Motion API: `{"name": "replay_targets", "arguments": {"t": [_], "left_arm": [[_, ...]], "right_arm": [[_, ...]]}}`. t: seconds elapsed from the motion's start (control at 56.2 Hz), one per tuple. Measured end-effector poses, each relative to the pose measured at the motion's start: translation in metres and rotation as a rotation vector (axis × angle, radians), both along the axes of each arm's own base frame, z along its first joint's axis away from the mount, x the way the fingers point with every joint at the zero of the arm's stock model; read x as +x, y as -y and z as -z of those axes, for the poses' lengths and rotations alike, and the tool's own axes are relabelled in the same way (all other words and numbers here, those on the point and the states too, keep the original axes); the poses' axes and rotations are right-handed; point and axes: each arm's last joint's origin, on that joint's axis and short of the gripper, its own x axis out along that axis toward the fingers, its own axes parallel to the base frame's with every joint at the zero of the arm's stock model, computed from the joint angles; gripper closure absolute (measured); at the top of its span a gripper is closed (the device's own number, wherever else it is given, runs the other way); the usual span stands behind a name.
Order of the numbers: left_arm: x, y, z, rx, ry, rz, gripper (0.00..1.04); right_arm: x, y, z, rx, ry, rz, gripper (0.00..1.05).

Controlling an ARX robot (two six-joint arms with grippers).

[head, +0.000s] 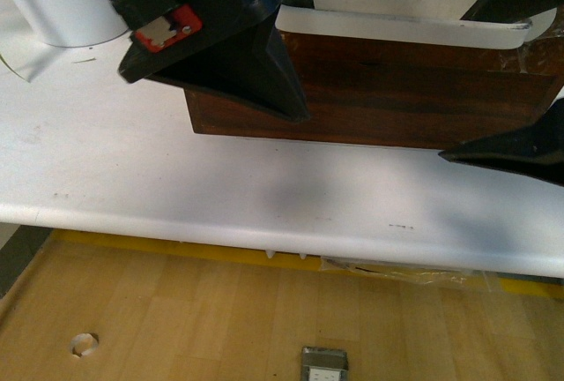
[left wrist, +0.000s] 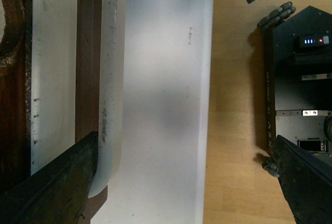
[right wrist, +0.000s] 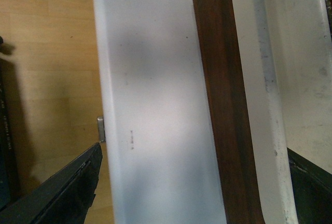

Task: Open drawer

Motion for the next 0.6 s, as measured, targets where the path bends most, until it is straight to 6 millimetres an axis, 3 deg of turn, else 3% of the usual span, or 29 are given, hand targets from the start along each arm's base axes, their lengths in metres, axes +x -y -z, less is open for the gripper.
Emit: {"name": "replay_targets", "arguments": {"t": [0.249,0.409,0.605], "left_arm": [[-0.025,-0.005,0.0,0.023,0.004,0.035,0.06],[-0.03,-0.007,-0.001,-0.015,0.085,0.004,0.06],[-0.038,-0.017,-0.022,-0.188,0.235,-0.1,0.06]], "right_arm": [[-0.022,0.004,0.001,0.008,-0.003,-0.06,0.09],[-0.029,0.008,-0.001,0.051,0.039,-0.062,0.09],[-0.042,0.028,-0.014,0.177,0.087,-0.024,0.09]]}}
